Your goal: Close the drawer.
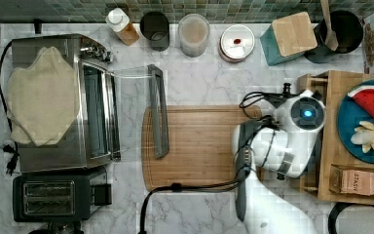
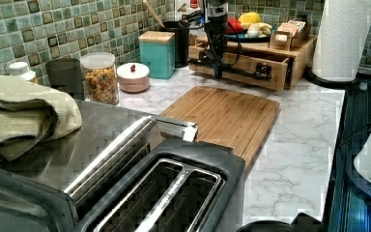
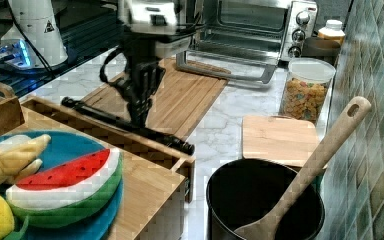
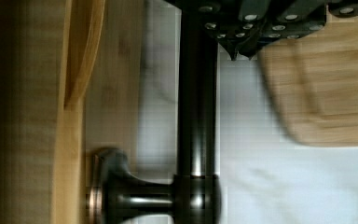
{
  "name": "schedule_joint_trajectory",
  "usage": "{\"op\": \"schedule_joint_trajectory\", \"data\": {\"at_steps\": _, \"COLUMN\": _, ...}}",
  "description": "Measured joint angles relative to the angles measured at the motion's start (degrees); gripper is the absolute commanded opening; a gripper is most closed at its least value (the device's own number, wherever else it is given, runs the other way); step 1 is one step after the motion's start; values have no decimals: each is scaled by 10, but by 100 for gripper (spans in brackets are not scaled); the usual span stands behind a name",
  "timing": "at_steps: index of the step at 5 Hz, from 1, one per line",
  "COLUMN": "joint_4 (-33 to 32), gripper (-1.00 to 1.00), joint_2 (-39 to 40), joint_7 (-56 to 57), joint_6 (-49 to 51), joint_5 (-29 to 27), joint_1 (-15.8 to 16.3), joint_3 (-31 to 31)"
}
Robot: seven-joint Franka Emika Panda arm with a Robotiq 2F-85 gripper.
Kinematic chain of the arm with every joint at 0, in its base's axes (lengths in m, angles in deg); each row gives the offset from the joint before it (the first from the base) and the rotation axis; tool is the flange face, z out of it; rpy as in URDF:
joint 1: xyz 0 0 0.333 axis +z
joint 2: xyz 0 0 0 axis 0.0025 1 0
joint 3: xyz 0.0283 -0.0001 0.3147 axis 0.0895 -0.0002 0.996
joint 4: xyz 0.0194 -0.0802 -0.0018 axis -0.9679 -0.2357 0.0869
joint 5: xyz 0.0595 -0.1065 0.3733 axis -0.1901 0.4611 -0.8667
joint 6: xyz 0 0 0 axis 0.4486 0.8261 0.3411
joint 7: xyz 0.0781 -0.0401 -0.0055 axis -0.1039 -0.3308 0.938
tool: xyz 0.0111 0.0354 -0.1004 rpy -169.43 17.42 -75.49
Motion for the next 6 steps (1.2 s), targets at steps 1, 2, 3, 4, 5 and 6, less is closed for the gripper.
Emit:
{"op": "schedule_joint_trajectory", "data": {"at_steps": 1, "joint_4": 1, "gripper": -100, "joint_2": 5, "joint_7": 2, "joint_6": -33, "joint_5": -3, "joint_1": -24, "joint_3": -16}}
{"op": "schedule_joint_trajectory", "data": {"at_steps": 2, "joint_4": -2, "gripper": -100, "joint_2": 6, "joint_7": 1, "joint_6": -48, "joint_5": 28, "joint_1": -14, "joint_3": -33}}
{"op": "schedule_joint_trajectory", "data": {"at_steps": 3, "joint_4": 9, "gripper": -100, "joint_2": 6, "joint_7": 1, "joint_6": -5, "joint_5": 68, "joint_1": 4, "joint_3": -43}}
{"op": "schedule_joint_trajectory", "data": {"at_steps": 4, "joint_4": 17, "gripper": -100, "joint_2": 6, "joint_7": 1, "joint_6": 17, "joint_5": 70, "joint_1": 5, "joint_3": -43}}
{"op": "schedule_joint_trajectory", "data": {"at_steps": 5, "joint_4": 18, "gripper": -100, "joint_2": 5, "joint_7": 1, "joint_6": 17, "joint_5": 70, "joint_1": 5, "joint_3": -43}}
{"op": "schedule_joint_trajectory", "data": {"at_steps": 6, "joint_4": 17, "gripper": -100, "joint_2": 5, "joint_7": 1, "joint_6": 17, "joint_5": 70, "joint_1": 3, "joint_3": -43}}
